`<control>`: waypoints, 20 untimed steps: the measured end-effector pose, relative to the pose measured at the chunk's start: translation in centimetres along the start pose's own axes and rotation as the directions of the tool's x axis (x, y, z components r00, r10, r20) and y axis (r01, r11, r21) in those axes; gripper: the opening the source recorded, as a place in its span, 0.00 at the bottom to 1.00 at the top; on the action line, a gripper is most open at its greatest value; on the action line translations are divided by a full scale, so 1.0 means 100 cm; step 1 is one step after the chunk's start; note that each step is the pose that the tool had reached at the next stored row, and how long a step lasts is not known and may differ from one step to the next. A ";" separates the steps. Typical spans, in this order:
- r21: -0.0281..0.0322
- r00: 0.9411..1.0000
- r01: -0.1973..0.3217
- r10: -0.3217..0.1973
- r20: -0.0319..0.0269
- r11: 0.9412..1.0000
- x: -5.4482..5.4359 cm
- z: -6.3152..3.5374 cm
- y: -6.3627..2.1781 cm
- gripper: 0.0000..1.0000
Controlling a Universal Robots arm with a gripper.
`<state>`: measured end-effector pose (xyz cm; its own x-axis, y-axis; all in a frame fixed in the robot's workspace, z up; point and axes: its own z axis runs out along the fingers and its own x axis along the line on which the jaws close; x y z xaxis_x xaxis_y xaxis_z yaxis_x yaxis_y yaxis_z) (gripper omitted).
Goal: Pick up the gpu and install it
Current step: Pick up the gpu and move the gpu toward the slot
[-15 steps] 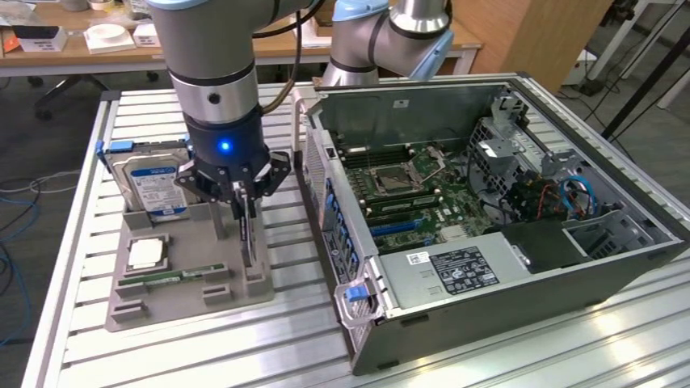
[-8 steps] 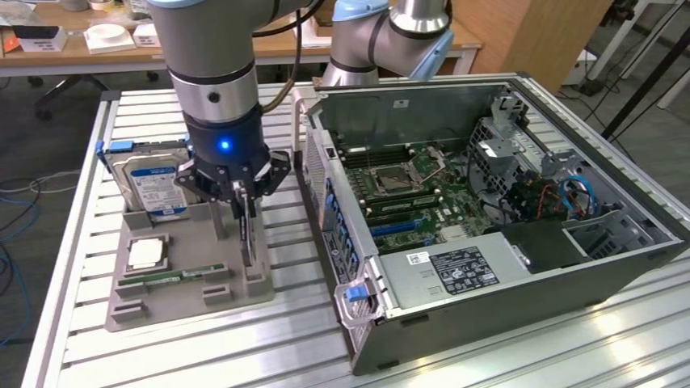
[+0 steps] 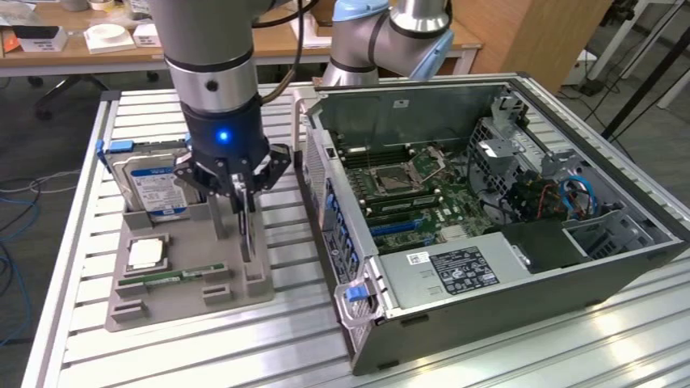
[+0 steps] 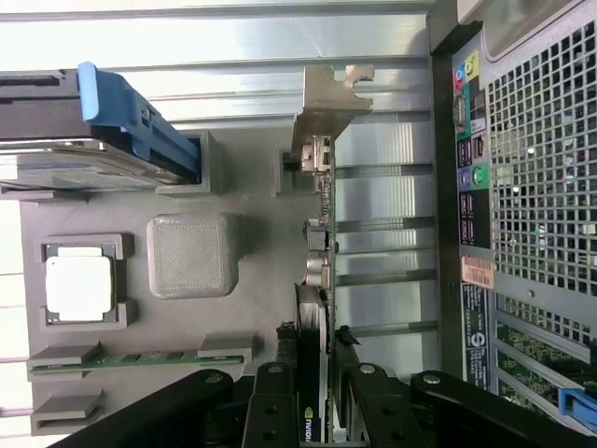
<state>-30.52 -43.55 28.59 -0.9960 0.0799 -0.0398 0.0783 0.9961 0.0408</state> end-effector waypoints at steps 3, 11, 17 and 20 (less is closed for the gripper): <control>0.000 1.000 0.000 0.000 0.000 1.000 0.000 -0.0059 0.0002 0.26; 0.000 1.000 0.000 0.000 0.000 1.000 -0.001 -0.0182 0.0007 0.26; 0.000 1.000 0.000 0.000 0.000 1.000 -0.001 -0.0243 0.0010 0.26; 0.000 1.000 0.000 0.000 0.000 1.000 -0.001 -0.0272 0.0011 0.26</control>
<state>-30.52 -43.55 31.32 -0.9960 0.0799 -0.0398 0.0783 0.9961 0.0408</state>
